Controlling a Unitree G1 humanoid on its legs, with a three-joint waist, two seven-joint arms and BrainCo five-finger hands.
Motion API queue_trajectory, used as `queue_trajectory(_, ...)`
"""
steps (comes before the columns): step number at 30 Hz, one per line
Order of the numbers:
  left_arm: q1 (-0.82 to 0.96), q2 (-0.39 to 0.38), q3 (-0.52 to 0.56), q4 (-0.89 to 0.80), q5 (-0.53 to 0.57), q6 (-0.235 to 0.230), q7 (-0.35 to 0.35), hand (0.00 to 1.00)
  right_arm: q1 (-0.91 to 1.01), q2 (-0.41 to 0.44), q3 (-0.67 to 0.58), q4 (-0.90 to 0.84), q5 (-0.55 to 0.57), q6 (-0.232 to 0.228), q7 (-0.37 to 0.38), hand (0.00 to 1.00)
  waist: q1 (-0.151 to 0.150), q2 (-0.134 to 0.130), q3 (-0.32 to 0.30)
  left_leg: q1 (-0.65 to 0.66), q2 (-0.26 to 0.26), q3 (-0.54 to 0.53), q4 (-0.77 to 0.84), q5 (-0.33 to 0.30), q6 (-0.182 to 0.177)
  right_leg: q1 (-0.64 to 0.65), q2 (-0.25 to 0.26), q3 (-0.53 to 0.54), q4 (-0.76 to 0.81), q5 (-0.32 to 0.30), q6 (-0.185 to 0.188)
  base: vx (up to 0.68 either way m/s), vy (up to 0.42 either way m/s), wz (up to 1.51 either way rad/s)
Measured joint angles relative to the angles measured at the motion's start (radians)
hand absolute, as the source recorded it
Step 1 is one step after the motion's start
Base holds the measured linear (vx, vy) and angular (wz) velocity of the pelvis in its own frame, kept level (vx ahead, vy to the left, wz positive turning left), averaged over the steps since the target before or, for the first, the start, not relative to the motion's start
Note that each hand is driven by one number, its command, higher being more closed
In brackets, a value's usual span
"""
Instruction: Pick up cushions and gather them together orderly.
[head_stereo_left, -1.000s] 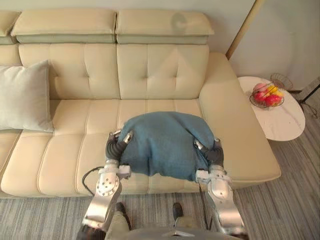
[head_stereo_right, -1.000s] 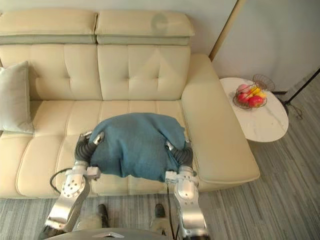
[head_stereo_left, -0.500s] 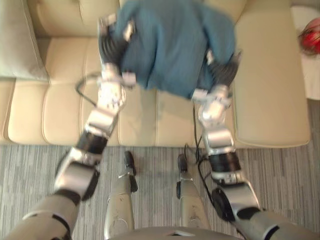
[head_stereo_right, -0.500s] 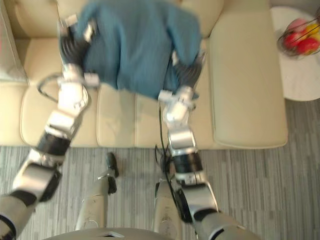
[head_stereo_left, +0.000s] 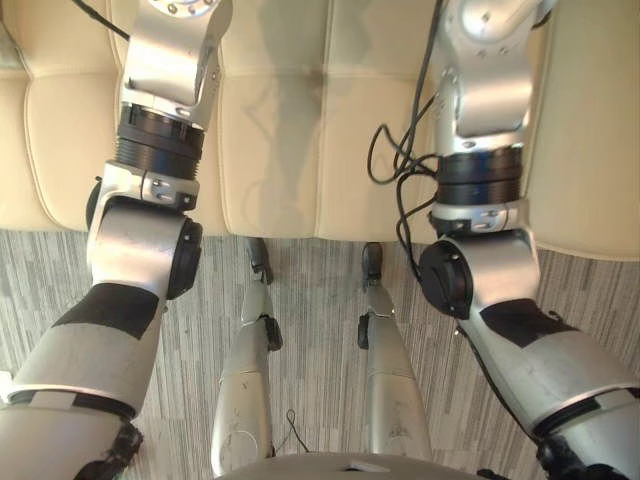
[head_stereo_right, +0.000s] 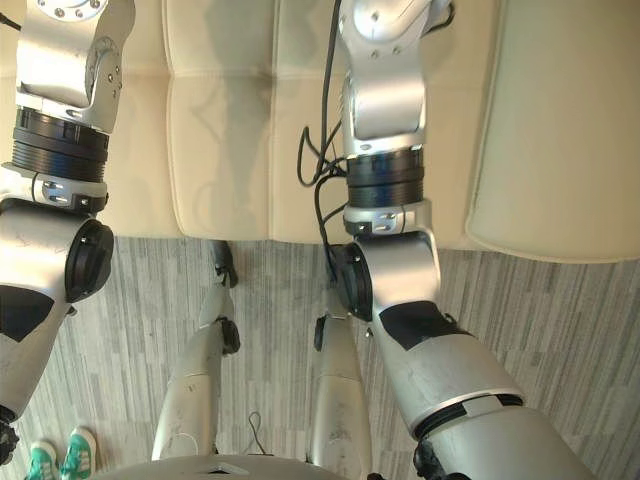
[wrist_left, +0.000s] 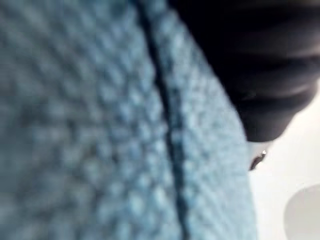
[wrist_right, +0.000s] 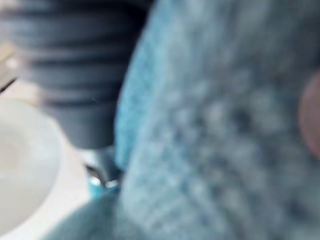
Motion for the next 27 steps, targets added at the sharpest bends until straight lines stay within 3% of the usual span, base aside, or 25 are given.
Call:
queue_trajectory(4, 0.011, -0.002, 0.037, 0.006, 0.000, 0.002, -0.018, 0.00, 0.000, -0.019, -0.004, 0.031, 0.040, 0.000, 0.009, 0.00, 0.006, 0.000, 0.002, -0.038, 0.011, -0.004, 0.000, 0.001, -0.002, -0.037, 0.006, -0.014, 0.009, -0.003, -0.005, 0.01, -0.028, 0.02)
queue_trajectory(6, 0.040, -0.003, 0.045, 0.008, 0.001, 0.001, -0.043, 0.00, 0.017, -0.037, -0.008, 0.040, 0.047, 0.002, 0.037, 0.00, 0.000, 0.002, 0.029, -0.039, 0.008, -0.007, 0.000, 0.014, -0.020, -0.045, 0.003, -0.018, 0.035, -0.017, -0.009, 0.00, -0.029, 0.12)
queue_trajectory(9, 0.169, -0.009, 0.066, 0.007, -0.001, 0.001, -0.073, 0.00, 0.111, -0.040, -0.007, 0.027, 0.056, 0.002, 0.072, 0.00, -0.006, 0.001, 0.042, -0.057, 0.011, -0.020, -0.001, 0.007, -0.034, -0.090, 0.004, -0.019, 0.096, -0.049, -0.013, -0.02, -0.044, 0.01)
queue_trajectory(10, 0.237, -0.018, 0.088, 0.007, -0.002, 0.002, -0.082, 0.00, 0.162, -0.039, -0.008, 0.025, 0.076, 0.004, 0.090, 0.00, -0.004, 0.000, 0.043, -0.068, 0.022, -0.018, -0.001, -0.047, -0.009, -0.115, 0.016, -0.017, 0.120, -0.056, -0.013, -0.02, -0.057, -0.07)
queue_trajectory(13, 0.314, -0.047, 0.114, 0.007, -0.011, 0.015, -0.092, 0.00, 0.221, -0.038, -0.025, 0.020, 0.088, 0.019, 0.104, 0.00, -0.007, 0.000, 0.063, -0.092, 0.018, -0.012, -0.001, -0.037, -0.010, -0.154, 0.017, -0.007, 0.152, -0.064, -0.014, -0.02, -0.053, 0.01)
queue_trajectory(15, 0.346, -0.055, 0.147, 0.007, -0.024, 0.020, -0.095, 0.00, 0.234, -0.038, -0.059, 0.014, 0.115, 0.022, 0.111, 0.00, -0.010, 0.001, 0.096, -0.089, 0.010, -0.001, 0.000, -0.012, 0.012, -0.177, 0.012, 0.006, 0.204, -0.088, -0.014, -0.02, -0.093, 0.08)
queue_trajectory(22, 0.392, -0.054, 0.143, -0.011, -0.083, 0.018, -0.098, 0.00, 0.263, -0.106, -0.093, -0.052, 0.163, -0.018, 0.117, 0.00, -0.018, 0.000, 0.097, -0.077, 0.017, -0.002, -0.001, -0.002, 0.006, -0.191, 0.018, 0.005, 0.256, -0.109, -0.025, -0.03, -0.127, 0.02)
queue_trajectory(27, 0.406, -0.039, 0.135, -0.038, -0.102, 0.014, -0.118, 0.00, 0.340, -0.151, -0.097, -0.052, 0.204, -0.026, 0.165, 0.00, -0.023, 0.000, 0.097, -0.048, 0.018, -0.001, -0.001, 0.001, 0.011, -0.172, 0.020, 0.006, 0.276, -0.112, -0.026, -0.05, -0.130, 0.00)
